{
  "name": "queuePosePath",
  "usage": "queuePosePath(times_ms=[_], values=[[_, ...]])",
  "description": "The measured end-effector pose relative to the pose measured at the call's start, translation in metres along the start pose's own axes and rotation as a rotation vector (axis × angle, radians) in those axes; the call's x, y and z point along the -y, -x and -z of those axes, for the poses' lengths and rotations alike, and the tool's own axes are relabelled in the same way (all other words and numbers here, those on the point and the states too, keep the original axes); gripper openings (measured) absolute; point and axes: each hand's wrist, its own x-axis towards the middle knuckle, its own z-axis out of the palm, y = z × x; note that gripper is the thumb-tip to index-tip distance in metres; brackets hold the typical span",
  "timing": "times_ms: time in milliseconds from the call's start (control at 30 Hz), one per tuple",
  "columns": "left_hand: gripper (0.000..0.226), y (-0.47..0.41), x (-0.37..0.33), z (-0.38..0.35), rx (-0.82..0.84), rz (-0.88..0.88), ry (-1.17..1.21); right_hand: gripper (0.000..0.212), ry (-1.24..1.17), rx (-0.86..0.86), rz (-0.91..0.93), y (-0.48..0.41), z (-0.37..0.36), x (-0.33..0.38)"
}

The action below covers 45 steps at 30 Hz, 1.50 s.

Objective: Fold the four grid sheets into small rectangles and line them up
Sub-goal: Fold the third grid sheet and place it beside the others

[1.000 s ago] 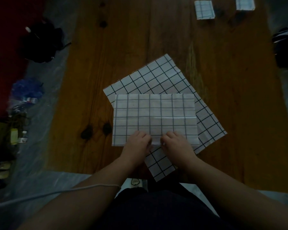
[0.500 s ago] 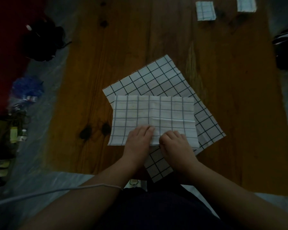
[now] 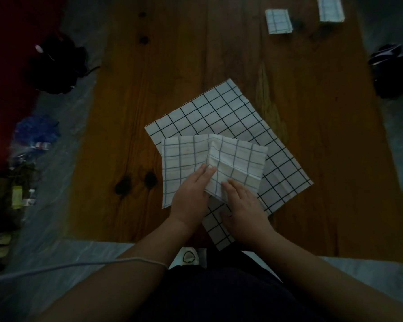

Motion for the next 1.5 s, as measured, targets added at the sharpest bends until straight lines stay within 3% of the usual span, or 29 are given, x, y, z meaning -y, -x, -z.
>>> queuePosePath(times_ms=[200, 267, 433, 600, 733, 867, 1000, 1300, 1500], values=[[0.051, 0.001, 0.003, 0.041, -0.097, 0.076, 0.317, 0.069, -0.306, -0.041, 0.012, 0.004, 0.017, 0.033], [0.044, 0.001, -0.002, 0.062, -0.120, 0.148, 0.457, 0.057, -0.417, -0.116, 0.000, 0.001, 0.026, 0.042], [0.034, 0.010, -0.009, 0.117, -0.041, 0.169, 0.514, 0.033, -0.542, -0.329, -0.026, -0.016, 0.056, 0.056], [0.031, 0.026, -0.025, 0.174, 0.014, 0.067, 0.537, 0.043, -0.815, -0.284, -0.197, -0.037, 0.085, 0.065], [0.023, 0.041, -0.029, 0.205, 0.062, -0.002, 0.583, 0.053, -0.770, -0.247, 0.047, -0.034, 0.105, 0.084], [0.022, 0.053, -0.026, 0.227, 0.067, -0.004, 0.567, 0.031, -0.621, -0.135, 0.237, -0.027, 0.121, 0.099], [0.018, 0.068, -0.027, 0.240, 0.006, 0.069, 0.694, 0.013, -0.532, -0.135, 0.191, -0.009, 0.123, 0.113], [0.018, 0.100, -0.021, 0.253, -0.068, 0.286, 0.925, 0.012, -0.567, -0.249, 0.153, 0.045, 0.118, 0.127], [0.018, 0.110, -0.024, 0.256, -0.065, 0.327, 1.059, 0.012, -0.816, -0.366, 0.061, 0.071, 0.115, 0.131]])
